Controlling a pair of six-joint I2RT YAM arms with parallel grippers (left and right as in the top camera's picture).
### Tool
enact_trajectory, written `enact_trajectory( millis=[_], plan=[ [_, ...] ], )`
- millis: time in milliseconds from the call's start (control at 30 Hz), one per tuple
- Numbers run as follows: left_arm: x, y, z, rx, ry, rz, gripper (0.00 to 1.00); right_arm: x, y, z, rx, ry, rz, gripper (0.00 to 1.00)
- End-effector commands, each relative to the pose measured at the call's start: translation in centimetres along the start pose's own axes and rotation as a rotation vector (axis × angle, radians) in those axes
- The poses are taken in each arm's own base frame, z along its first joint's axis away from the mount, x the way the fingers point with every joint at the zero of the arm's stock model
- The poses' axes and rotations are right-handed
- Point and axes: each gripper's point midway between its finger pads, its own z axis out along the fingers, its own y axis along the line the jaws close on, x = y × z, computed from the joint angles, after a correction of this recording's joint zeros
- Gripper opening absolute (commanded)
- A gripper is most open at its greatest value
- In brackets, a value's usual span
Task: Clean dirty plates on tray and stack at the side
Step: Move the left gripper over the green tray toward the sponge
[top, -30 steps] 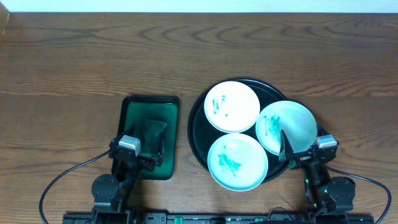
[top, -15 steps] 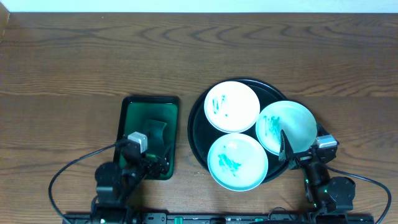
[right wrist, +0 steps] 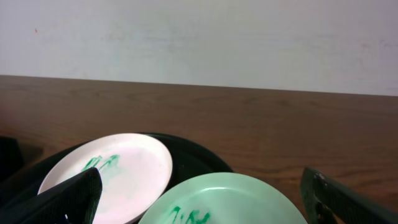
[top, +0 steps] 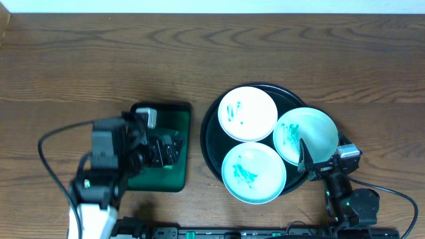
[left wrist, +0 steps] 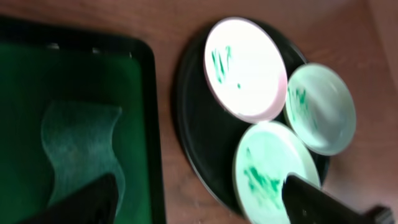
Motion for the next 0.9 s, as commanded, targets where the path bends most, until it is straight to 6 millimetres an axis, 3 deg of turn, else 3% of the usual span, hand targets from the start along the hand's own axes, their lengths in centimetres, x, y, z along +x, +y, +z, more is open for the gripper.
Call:
enact_trajectory(
  millis=[0,233,867],
  plan=[
    [-1.6,-0.6,-0.7,-0.026,0.067,0.043,0.85,0.0,-0.1,0.0,0.001,0.0,0.014,0.99],
    [-0.6,4.6,-1.3,-0.334,0.216,0.006,0.84,0.0,-0.1,0.0,0.001,-0.001,0.014,0.99],
    [-0.3,4.7,-1.3,-0.336,0.229,0.006,0.85,0.0,-0.6,0.0,0.033,-0.004,-0.01,0.99]
  ],
)
